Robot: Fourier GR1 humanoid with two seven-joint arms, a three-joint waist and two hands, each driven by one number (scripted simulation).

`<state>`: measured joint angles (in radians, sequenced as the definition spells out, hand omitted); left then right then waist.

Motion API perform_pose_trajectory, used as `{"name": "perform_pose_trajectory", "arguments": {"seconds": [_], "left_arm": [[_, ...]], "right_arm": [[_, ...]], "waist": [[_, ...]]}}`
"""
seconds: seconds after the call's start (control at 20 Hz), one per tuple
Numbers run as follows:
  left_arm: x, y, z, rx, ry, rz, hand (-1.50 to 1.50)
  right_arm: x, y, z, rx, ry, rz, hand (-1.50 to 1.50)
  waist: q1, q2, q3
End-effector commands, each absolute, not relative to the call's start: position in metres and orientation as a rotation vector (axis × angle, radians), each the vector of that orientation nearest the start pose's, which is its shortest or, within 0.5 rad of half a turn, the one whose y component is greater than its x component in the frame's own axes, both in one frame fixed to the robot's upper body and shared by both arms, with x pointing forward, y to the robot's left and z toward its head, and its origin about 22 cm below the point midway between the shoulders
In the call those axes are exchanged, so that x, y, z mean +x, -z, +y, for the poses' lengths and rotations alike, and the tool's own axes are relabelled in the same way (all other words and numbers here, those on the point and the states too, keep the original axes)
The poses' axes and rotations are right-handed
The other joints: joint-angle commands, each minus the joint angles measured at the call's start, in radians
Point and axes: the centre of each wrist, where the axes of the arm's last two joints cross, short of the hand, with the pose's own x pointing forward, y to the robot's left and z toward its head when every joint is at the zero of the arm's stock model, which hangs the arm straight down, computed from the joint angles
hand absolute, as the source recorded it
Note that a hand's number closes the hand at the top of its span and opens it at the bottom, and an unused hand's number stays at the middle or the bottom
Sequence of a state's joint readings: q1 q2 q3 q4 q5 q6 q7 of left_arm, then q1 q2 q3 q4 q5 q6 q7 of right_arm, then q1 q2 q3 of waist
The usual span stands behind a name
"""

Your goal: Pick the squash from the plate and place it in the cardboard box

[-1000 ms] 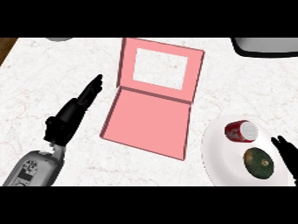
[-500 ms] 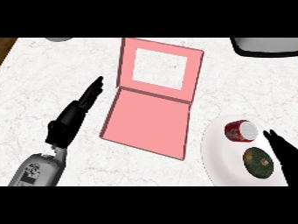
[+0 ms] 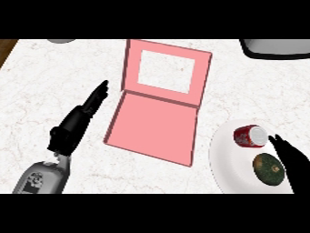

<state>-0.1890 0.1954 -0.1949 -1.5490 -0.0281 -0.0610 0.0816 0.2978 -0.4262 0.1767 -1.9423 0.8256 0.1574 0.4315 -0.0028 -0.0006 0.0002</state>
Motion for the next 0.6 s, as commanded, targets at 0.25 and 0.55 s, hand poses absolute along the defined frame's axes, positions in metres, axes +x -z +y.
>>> {"name": "perform_pose_trajectory", "arguments": {"seconds": [0.25,0.55], "left_arm": [[0.298,-0.048,0.225,-0.029,0.44,-1.598,0.0],[0.29,-0.058,0.206,-0.031,0.455,-1.602,0.0]], "right_arm": [[0.192,-0.04,-0.279,-0.859,-0.986,-0.922,-1.5],[0.177,-0.018,-0.293,-0.86,-0.99,-0.889,-1.5]], "waist": [[0.001,0.001,0.0],[0.0,0.0,0.0]]}}
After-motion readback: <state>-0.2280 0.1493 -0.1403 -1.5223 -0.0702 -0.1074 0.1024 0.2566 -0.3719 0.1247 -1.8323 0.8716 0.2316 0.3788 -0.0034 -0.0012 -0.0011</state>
